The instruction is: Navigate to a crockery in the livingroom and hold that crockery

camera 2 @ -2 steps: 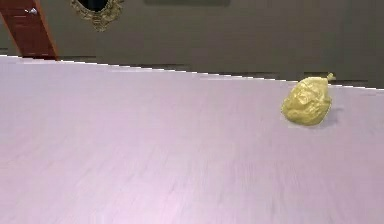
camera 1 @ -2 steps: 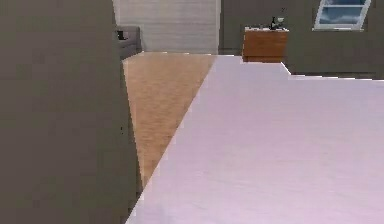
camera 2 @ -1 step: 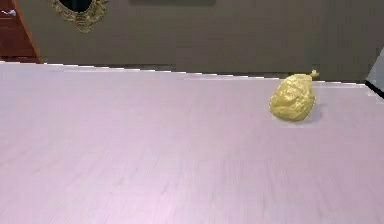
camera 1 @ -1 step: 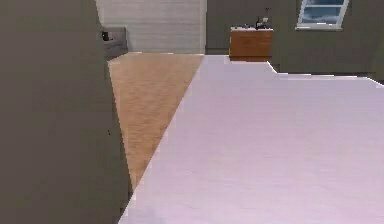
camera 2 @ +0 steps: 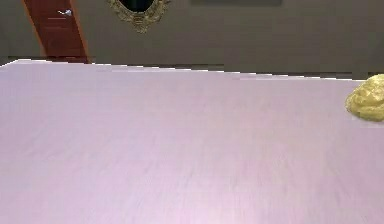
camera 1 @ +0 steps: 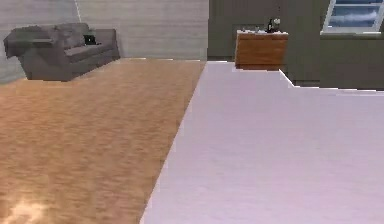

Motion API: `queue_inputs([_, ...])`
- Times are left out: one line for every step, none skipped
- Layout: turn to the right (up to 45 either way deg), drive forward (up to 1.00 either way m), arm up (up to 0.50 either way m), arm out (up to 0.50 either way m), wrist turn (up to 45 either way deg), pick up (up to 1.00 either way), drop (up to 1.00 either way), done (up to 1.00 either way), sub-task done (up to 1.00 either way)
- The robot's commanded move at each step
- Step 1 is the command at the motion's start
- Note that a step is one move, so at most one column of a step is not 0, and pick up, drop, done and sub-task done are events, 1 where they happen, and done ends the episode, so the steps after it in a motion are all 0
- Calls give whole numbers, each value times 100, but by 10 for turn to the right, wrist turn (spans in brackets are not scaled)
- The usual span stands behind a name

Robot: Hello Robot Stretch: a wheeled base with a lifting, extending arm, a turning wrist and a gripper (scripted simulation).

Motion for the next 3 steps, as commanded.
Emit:
queue_inputs([0, 30, 0, 0, 0, 0, 0, 0, 0])
queue_inputs([-450, 0, 0, 0, 0, 0, 0, 0, 0])
queue_inputs([-150, 0, 0, 0, 0, 0, 0, 0, 0])
